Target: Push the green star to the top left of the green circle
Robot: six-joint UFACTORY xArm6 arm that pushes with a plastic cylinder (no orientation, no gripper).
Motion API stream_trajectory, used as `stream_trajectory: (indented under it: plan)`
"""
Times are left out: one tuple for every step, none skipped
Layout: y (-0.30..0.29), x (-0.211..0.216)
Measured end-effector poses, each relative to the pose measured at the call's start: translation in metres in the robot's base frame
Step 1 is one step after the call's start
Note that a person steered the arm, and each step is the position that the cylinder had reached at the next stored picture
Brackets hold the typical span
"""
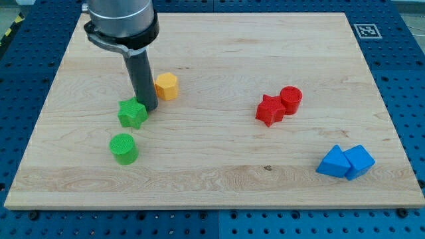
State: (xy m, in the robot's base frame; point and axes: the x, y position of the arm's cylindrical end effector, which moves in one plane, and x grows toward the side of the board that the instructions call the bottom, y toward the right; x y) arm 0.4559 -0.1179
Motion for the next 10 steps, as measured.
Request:
stream_trajectory:
  plan:
    - [-0.002,0.005]
    - [-0.002,0.005]
    - [-0.028,-0.016]
    - [-0.034,-0.012]
    - [-0.034,0.004]
    - [-0.034,0.009]
    - [-0.033,0.012]
    - [-0.016,0.014]
    - [-0.009,0.023]
    - [-0.011,0.030]
